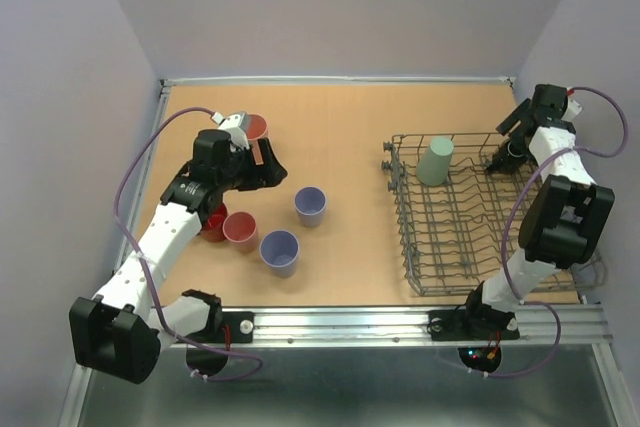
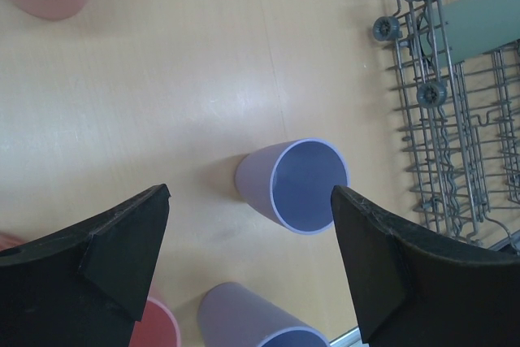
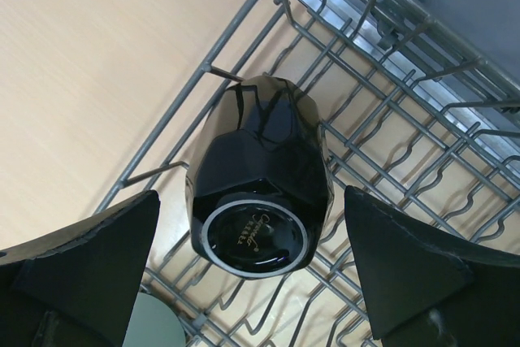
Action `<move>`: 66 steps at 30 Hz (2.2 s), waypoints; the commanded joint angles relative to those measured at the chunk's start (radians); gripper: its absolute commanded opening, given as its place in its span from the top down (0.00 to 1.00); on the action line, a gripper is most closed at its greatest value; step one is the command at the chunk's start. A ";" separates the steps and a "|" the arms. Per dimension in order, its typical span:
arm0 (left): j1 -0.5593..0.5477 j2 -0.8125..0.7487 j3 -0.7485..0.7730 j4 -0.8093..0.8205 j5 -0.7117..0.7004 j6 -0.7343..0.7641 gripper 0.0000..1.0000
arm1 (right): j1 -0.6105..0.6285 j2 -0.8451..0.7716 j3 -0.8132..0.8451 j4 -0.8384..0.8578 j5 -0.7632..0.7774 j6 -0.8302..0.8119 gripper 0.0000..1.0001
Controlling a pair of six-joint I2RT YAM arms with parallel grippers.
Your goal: Load the cups into the dish rack
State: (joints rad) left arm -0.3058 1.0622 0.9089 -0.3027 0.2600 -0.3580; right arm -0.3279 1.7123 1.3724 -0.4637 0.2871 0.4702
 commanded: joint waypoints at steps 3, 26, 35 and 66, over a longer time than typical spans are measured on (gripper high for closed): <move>-0.001 0.047 0.027 0.060 0.019 0.004 0.08 | -0.007 0.004 0.030 0.007 0.011 -0.005 0.00; -0.001 0.065 0.024 0.059 0.027 0.019 0.09 | -0.013 0.010 -0.053 0.040 -0.006 0.001 0.55; -0.001 0.062 0.019 0.066 0.033 0.011 0.10 | -0.017 -0.051 -0.042 0.036 -0.009 -0.001 0.91; -0.001 0.068 0.008 0.089 0.038 -0.006 0.11 | -0.017 -0.011 0.047 -0.078 -0.005 0.030 1.00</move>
State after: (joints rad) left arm -0.3058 1.1416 0.9092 -0.2504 0.2871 -0.3622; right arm -0.3344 1.6871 1.3361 -0.5835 0.2592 0.4973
